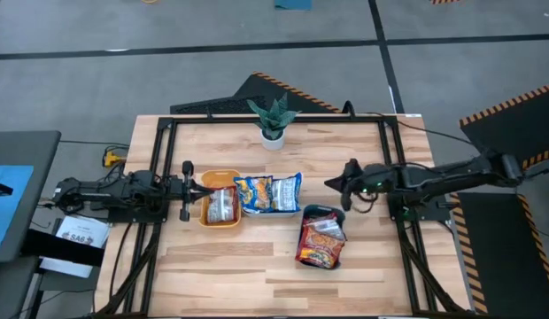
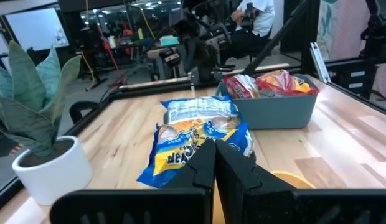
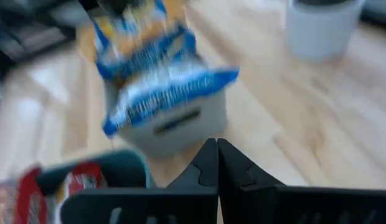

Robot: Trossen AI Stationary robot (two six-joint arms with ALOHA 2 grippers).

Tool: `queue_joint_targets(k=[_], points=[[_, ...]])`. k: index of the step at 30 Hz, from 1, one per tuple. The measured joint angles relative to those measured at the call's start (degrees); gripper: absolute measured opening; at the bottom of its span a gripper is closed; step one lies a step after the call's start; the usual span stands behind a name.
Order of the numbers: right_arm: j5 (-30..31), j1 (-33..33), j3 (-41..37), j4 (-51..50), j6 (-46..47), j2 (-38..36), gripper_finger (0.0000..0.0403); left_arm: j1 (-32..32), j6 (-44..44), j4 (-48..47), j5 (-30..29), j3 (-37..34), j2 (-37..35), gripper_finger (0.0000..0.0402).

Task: Sort Maruchan noodles
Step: Return to Home Position

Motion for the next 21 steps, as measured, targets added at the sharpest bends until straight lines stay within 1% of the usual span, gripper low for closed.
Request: queue_joint_targets(k=[5,8,13,17,19,21], points=[[-6.3,-3.6,-9.6,15.1,-2.4,-7.6,0.0012,0.0,-0.1,-0.3,0.0,0.0,0.0,0.0],[-7.9,-4.1,-13.6,19.7,-3.8,-10.8,0.0012,0.0,-0.1,-0.6,0.0,0.0,0.0,0.0],[-7.9,-4.0,-17.7,21.6,-5.4,-15.1,0.0012,0.0,0.0,-0.8,-2.2,0.0,0.0,0.0],[-7.9,-4.0,-17.8,18.3,-7.0,-17.8,0.0012,0.0,0.1,-0.6,-5.1,0.0,0.0,0.0],[-7.9,-4.0,-17.8,18.3,-8.4,-18.9,0.0012,0.0,0.1,-0.6,-5.5,0.0,0.0,0.0],[-7.7,-4.1,-17.8,17.4,-7.2,-19.7,0.0014,0.0,0.1,-0.6,-5.5,0.0,0.0,0.0]])
